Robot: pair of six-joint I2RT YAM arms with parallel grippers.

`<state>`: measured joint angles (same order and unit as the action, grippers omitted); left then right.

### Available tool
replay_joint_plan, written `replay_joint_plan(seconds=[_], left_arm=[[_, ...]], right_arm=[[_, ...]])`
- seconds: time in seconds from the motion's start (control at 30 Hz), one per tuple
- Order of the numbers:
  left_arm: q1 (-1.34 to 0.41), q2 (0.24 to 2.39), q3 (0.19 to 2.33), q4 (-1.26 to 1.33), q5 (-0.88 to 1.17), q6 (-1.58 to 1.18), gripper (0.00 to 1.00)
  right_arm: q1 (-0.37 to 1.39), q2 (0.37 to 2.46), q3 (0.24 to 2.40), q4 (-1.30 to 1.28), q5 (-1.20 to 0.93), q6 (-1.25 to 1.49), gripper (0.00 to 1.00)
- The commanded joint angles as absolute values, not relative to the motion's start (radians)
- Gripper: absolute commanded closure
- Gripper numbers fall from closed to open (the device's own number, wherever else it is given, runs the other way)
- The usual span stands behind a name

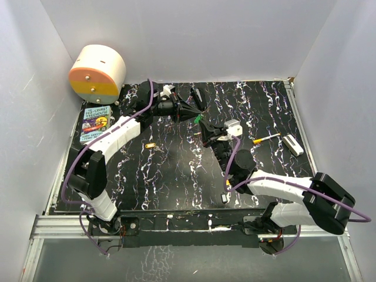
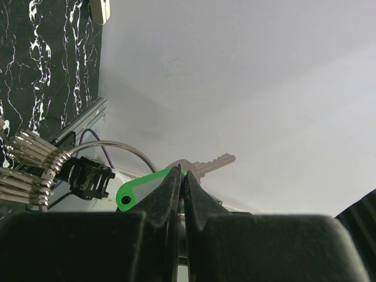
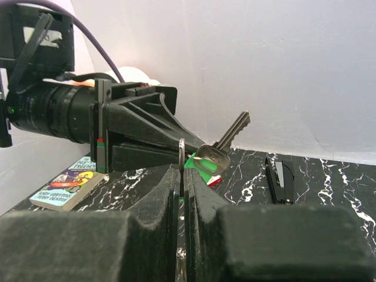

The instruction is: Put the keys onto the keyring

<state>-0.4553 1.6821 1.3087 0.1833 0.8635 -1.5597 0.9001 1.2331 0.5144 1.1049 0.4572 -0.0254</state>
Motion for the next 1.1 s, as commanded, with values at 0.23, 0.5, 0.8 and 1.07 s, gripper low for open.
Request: replay_joint_plan(seconds=[0.23, 0.5, 0.8, 1.07], left_arm=[[-0.457, 1.586, 1.280, 0.189, 0.868, -1.565, 1.00], [-0.457, 1.588, 1.285, 0.191, 0.870, -1.568, 1.00], [-0.457, 1.584, 1.299, 0.197, 0.878, -1.575, 1.00], [-0.457, 1.581, 1.307, 0.216, 0.891, -1.592, 1.00]], right_arm=[[0.897, 1.261, 0.573, 1.262, 0.469, -0.031, 0.92], [0.897, 1.278, 0.588, 1.267, 0.475, -0.041, 0.92], [0.897, 1.342, 0.596, 1.270, 0.489, -0.027, 0.92], [0.897, 1.351, 0.561, 1.295, 0.527, -0.017, 0.92]])
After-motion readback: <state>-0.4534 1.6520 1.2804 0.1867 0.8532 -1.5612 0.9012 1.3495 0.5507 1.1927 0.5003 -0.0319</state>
